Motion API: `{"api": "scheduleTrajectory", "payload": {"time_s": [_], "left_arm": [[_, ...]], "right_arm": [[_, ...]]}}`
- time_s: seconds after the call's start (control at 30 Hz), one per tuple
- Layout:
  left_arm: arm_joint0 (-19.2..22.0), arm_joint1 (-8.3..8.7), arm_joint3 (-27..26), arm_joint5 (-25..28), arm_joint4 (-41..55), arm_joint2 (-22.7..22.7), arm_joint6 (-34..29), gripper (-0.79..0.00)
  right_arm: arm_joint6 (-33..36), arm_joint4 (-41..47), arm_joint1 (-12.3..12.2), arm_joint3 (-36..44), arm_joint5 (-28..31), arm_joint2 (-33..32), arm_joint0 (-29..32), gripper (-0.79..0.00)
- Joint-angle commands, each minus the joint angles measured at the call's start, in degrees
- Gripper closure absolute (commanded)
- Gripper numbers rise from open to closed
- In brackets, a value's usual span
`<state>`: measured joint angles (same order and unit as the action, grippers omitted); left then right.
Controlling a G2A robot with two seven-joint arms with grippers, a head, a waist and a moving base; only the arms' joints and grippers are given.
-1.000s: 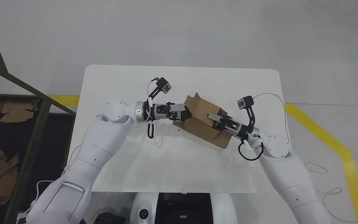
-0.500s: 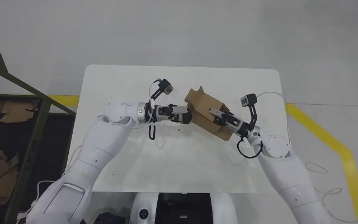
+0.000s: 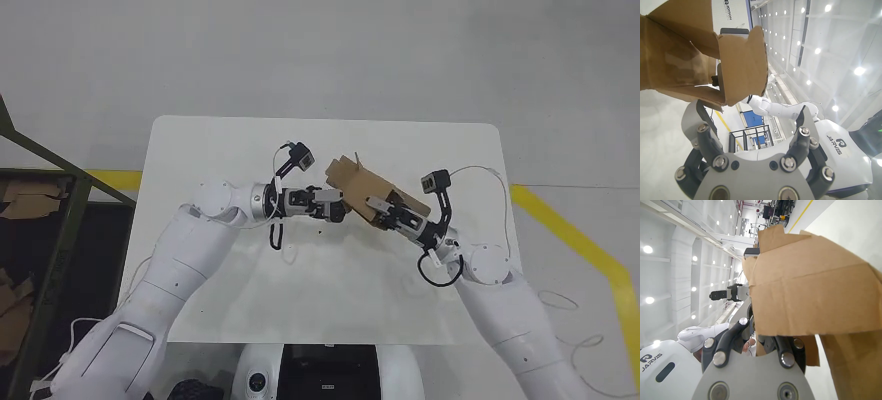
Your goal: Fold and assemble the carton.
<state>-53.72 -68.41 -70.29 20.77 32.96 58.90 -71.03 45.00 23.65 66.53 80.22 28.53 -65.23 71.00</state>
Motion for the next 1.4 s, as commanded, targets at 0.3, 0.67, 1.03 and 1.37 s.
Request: {"api": "scheduleTrajectory", "payload": {"time_s": [0.3,0.67,1.03,1.37], "left_arm": [[-0.9,0.40,-0.9,0.0,-0.8,1.2,-0.2,-0.785],[-2.6,1.44,-0.2,0.0,2.5,5.8,-0.5,-0.785],[-2.6,2.18,1.8,-0.3,4.1,10.0,1.6,-0.785],[-0.1,1.27,3.9,-1.1,0.0,5.4,1.4,-0.785]], "right_arm": [[-0.6,0.2,0.0,-0.1,0.3,-0.7,0.4,0.000],[4.5,2.6,-0.6,0.0,0.3,-3.3,1.0,0.000],[12.3,6.0,-1.7,2.6,0.3,-6.7,3.1,0.000],[15.2,8.2,-1.8,5.0,1.0,-6.5,4.1,0.000]]}}
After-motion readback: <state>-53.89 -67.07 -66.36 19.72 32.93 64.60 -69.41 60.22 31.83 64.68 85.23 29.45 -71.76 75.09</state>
